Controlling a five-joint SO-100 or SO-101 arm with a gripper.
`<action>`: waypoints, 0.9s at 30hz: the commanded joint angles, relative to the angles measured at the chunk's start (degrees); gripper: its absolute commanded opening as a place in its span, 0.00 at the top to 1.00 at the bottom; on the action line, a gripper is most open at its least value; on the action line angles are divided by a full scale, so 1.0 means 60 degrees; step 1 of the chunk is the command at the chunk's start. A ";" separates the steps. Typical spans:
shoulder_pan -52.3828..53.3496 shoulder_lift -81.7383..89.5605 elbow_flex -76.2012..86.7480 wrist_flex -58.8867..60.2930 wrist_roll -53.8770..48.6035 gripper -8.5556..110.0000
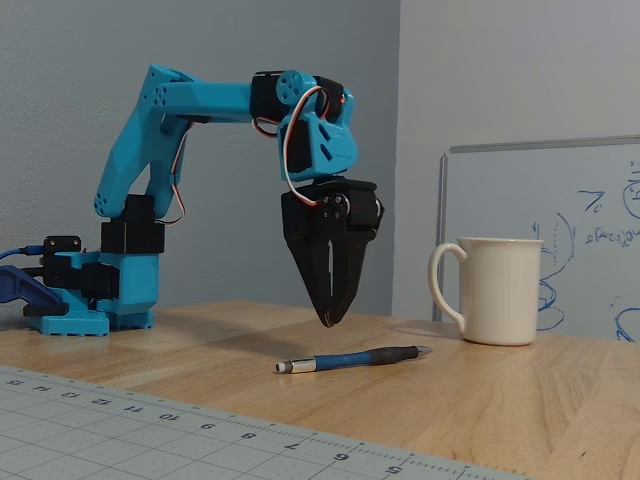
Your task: Touch the pen.
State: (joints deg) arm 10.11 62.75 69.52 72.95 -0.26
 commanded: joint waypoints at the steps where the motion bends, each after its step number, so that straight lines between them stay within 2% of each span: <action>1: 0.0103 0.0088 -0.0688 0.0029 -0.0073 0.92; 27: 0.0103 -0.0542 -0.0688 0.0103 0.0059 0.92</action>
State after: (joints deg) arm 10.37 57.92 69.43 72.95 -0.26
